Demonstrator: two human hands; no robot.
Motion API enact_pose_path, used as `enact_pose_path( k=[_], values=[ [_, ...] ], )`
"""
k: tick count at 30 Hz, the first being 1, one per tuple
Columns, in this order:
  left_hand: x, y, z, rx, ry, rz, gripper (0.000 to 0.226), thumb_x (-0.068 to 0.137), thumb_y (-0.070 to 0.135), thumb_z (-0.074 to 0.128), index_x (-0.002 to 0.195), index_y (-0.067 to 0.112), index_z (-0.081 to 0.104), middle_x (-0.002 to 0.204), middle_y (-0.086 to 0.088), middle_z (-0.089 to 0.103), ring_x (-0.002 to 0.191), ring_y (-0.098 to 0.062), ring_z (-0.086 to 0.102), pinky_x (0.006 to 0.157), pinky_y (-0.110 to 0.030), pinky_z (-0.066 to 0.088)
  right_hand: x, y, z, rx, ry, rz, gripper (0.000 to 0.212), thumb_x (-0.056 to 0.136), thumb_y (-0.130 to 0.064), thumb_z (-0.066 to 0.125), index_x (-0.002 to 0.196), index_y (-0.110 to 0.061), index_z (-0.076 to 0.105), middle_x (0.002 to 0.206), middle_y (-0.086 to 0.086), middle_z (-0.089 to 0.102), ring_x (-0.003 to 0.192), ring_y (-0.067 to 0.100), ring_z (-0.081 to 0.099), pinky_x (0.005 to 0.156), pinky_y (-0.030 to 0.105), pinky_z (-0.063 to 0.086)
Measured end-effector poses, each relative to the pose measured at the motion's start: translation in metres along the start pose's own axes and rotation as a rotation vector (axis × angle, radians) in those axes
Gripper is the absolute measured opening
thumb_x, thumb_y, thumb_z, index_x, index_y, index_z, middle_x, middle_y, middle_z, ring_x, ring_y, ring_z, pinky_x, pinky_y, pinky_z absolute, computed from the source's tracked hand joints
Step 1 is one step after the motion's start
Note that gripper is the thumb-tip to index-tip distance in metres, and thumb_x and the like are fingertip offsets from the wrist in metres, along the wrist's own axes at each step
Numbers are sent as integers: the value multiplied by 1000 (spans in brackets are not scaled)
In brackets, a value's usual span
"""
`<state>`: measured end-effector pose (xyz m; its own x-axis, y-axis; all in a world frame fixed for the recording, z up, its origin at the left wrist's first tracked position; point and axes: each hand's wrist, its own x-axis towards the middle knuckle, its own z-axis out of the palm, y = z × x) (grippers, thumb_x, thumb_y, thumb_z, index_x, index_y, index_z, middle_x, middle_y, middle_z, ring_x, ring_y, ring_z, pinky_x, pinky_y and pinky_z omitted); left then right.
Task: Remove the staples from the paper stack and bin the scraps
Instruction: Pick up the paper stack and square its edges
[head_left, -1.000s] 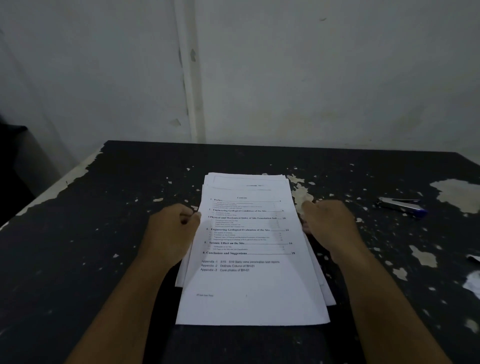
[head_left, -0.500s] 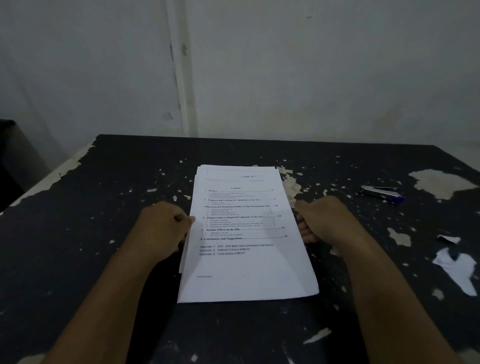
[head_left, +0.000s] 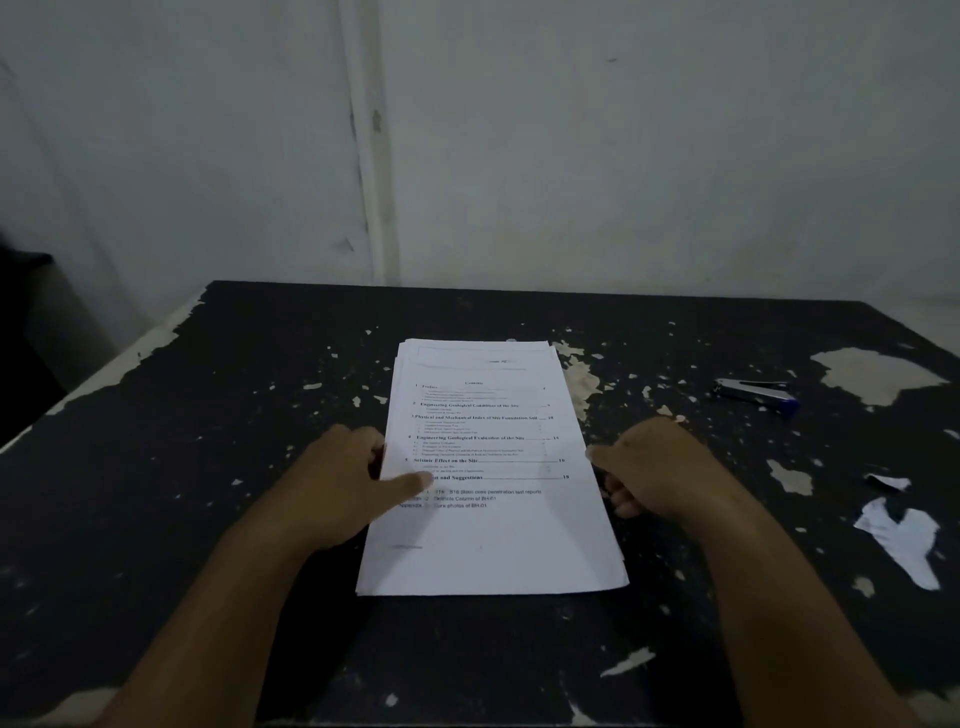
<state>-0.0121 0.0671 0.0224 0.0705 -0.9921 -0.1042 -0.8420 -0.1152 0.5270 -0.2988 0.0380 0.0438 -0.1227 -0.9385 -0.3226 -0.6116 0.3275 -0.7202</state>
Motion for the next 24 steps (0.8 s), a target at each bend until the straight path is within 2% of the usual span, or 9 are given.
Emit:
enact_pose_path(
  k=[1,3,6,11,13,14,16,19,24],
  values=[
    [-2,-2,1,104,-76,4,81,67,78,64,133,32,50,132,2,51,119,-17,51,99,-37,47,-1,2,0,-44,-9,-16,23,92,-19,67,89,4,70,83,18,73,61,20,69,42,21,52],
    [-9,-7,3,264,-272,-7,134,49,93,58,156,33,4,163,-2,9,149,-26,10,121,-48,15,-3,8,2,-94,-40,-51,10,90,-17,70,90,-7,70,83,10,73,64,17,68,45,20,53],
    [-17,-15,12,257,-429,76,151,37,95,62,143,46,-34,158,9,-34,143,-15,-34,118,-50,-17,-3,15,7,-161,-18,-154,7,88,-24,72,91,-19,68,86,-1,72,74,15,68,57,26,55],
    [-11,-20,24,211,-291,175,143,45,94,60,144,48,-31,159,10,-32,142,-11,-36,116,-47,-22,-2,18,16,-131,16,-320,29,87,-33,73,114,-24,67,87,-15,64,74,0,62,60,15,45],
    [-9,-22,27,212,-226,190,139,47,97,53,146,45,-29,161,8,-26,144,-10,-31,118,-46,-20,-7,22,11,-165,-100,-350,72,74,-47,80,138,-32,49,123,-11,56,108,-1,55,90,22,50],
    [-8,-22,29,216,-198,193,138,47,99,49,147,44,-27,162,7,-24,145,-10,-29,119,-46,-18,-9,25,9,-267,-184,-336,101,63,-58,83,149,-39,32,141,-9,40,129,6,41,106,33,42],
    [-8,-23,33,212,-142,202,135,48,102,41,150,41,-24,163,5,-20,147,-10,-25,120,-45,-15,-17,31,6,-472,-327,-318,134,45,-72,82,150,-51,0,157,-18,7,146,17,9,120,47,17],
    [-9,-23,37,170,-59,219,126,54,103,27,154,37,-15,165,6,-12,149,-9,-18,121,-44,-11,-21,39,6,-536,-369,-379,133,49,-71,80,150,-51,-5,159,-25,-4,144,4,-3,118,40,1],
    [-11,-24,33,95,-94,232,121,57,101,30,153,42,-14,165,10,-13,147,-4,-21,120,-43,-15,-19,45,4,-412,-189,-471,104,66,-64,78,149,-47,18,154,-24,23,127,-5,21,118,37,21]
  ],
)
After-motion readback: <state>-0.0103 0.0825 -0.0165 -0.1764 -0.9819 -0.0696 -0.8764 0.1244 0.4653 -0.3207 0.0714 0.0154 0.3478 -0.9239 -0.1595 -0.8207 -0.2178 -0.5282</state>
